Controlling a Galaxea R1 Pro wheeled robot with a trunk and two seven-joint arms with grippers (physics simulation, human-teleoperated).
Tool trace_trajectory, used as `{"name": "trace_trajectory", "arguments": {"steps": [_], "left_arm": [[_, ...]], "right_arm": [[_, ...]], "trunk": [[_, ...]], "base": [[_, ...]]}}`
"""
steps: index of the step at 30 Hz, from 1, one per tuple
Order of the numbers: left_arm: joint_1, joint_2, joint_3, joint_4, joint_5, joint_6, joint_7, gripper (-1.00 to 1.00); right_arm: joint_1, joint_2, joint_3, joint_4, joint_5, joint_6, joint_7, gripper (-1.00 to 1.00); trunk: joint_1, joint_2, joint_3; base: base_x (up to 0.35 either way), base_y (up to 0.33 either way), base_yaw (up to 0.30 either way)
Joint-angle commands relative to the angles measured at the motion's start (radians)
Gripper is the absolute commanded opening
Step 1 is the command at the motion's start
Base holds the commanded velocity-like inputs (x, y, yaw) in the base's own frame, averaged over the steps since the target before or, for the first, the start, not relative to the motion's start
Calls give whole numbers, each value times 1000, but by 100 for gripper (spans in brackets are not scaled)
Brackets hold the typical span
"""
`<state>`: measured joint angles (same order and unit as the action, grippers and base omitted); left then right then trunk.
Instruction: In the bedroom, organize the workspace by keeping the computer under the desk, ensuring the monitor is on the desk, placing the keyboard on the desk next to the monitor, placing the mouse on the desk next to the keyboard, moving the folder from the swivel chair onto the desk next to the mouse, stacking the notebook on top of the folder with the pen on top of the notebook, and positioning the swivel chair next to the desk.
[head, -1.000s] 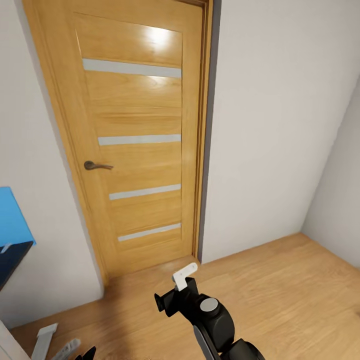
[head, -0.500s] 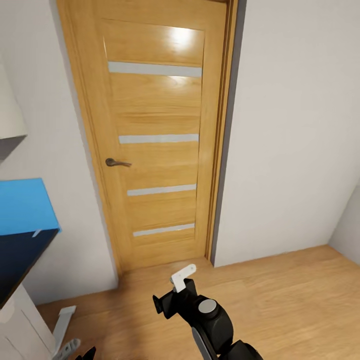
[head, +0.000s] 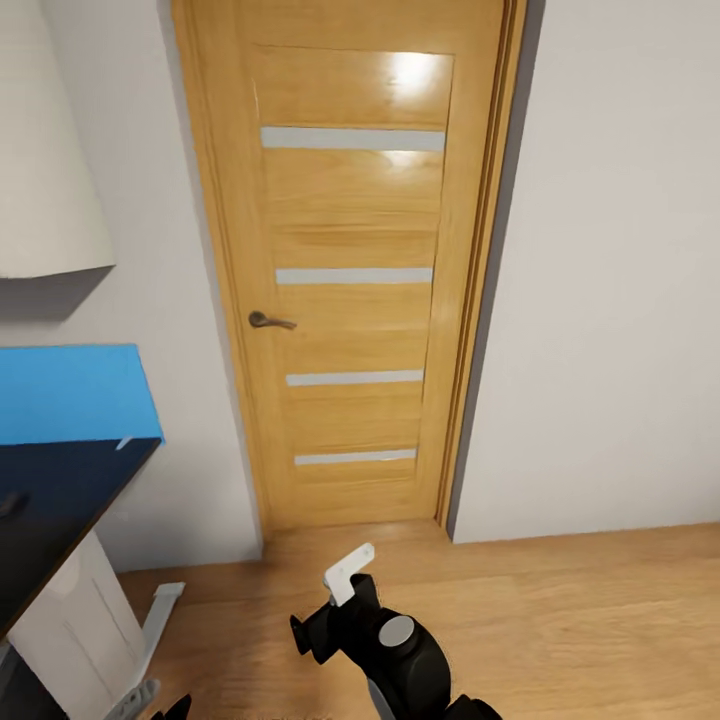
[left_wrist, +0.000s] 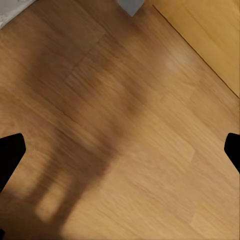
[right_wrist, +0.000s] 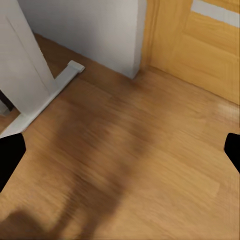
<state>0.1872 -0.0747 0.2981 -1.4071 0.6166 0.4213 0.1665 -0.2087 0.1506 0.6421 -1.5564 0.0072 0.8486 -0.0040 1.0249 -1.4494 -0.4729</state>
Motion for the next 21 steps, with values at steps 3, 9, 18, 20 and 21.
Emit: {"name": "trace_trajectory", "arguments": {"steps": [3, 9, 18, 20, 21], "left_arm": [[0, 0, 1, 3, 11, 5, 7, 100], [0, 1, 1, 7, 10, 5, 6, 100], [1, 3, 5, -4, 4, 11, 12, 100], [2, 4, 6, -5, 1, 11, 13, 100], [3, 4, 7, -5, 0, 10, 14, 100]], "right_arm": [[0, 1, 6, 2, 1, 5, -1, 100], [2, 3, 21, 5, 0, 4, -1, 100], [2, 5, 22, 17, 3, 4, -1, 100], [2, 6, 22, 19, 3, 3, -1, 100], [2, 6, 22, 19, 3, 3, -1, 100]], "trunk": [[0, -1, -2], [0, -1, -2], [0, -1, -2], [0, -1, -2], [0, -1, -2]], "base": [[0, -6, 271], [0, -1, 272], [0, 0, 272], [0, 0, 272], [0, 0, 272]]}}
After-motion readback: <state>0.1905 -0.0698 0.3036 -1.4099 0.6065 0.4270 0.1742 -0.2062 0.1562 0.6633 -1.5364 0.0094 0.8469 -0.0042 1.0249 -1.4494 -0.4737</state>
